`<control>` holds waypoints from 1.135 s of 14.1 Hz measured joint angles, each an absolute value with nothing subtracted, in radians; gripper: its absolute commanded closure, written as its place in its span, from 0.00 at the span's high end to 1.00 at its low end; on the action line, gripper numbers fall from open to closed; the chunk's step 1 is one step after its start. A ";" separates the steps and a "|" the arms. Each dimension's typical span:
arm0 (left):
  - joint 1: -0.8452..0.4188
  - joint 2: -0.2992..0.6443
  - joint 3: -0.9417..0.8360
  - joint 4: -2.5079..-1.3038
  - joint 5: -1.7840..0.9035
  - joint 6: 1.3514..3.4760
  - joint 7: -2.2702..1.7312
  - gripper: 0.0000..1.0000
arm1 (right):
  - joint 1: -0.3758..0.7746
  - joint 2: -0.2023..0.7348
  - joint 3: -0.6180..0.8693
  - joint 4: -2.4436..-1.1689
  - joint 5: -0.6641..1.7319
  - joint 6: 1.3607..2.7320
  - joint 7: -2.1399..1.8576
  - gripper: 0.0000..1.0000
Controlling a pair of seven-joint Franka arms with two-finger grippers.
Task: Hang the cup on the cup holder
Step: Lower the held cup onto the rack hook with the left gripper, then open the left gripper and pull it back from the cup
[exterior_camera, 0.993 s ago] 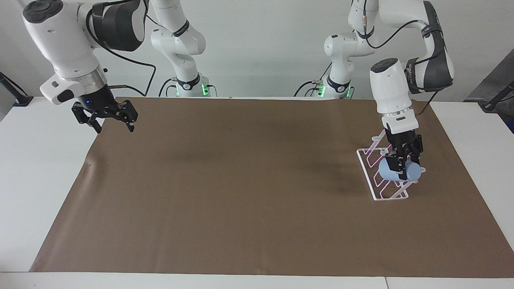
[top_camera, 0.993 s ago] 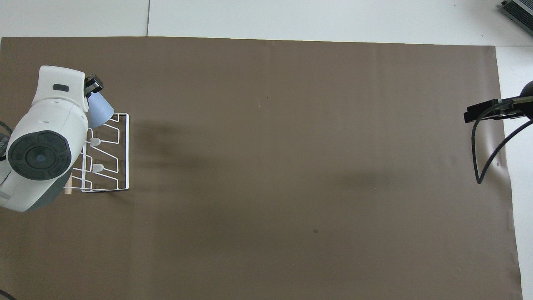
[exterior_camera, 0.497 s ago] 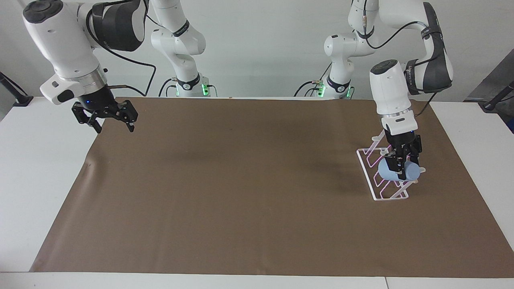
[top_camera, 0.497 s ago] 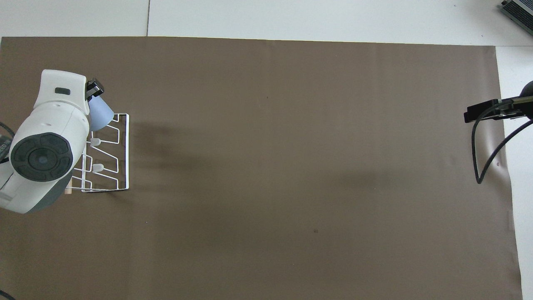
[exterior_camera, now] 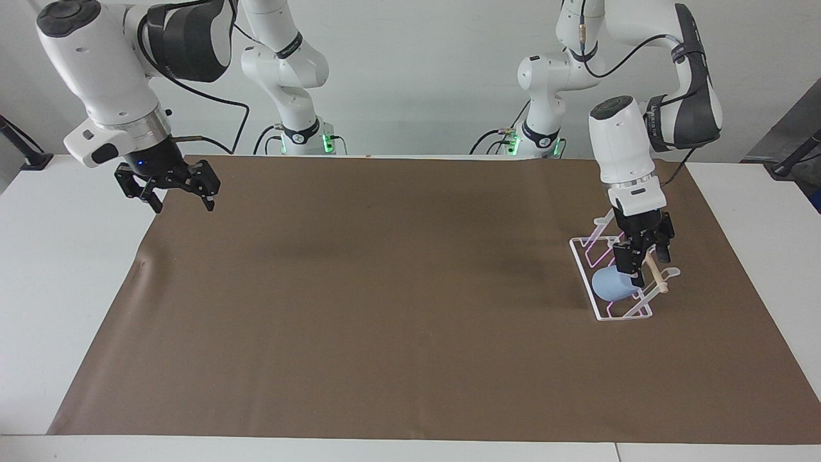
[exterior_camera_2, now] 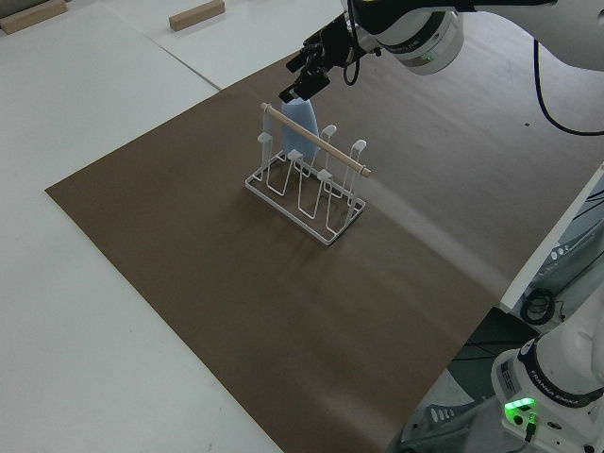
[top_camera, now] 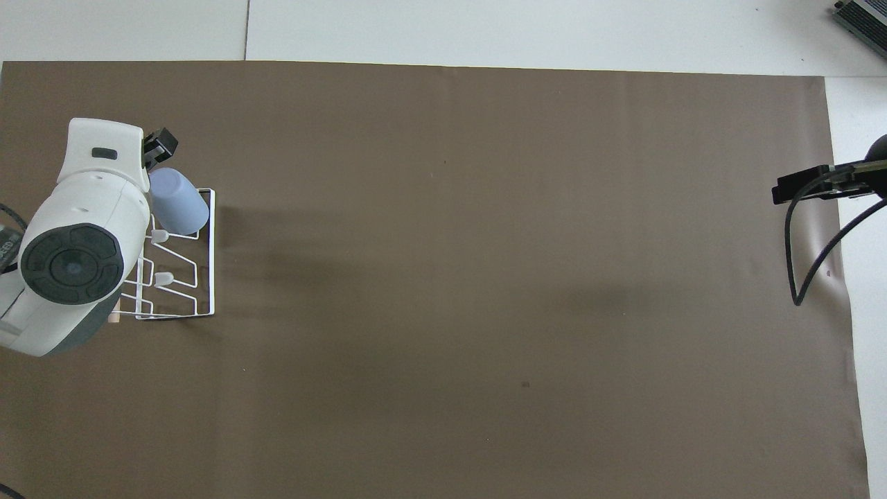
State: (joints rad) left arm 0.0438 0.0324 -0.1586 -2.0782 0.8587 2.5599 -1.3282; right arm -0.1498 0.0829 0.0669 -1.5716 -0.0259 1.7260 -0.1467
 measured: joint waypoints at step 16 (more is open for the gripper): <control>0.050 0.036 -0.156 -1.971 0.511 2.505 -1.029 1.00 | -0.150 0.083 0.067 -1.572 -0.026 1.726 -0.147 1.00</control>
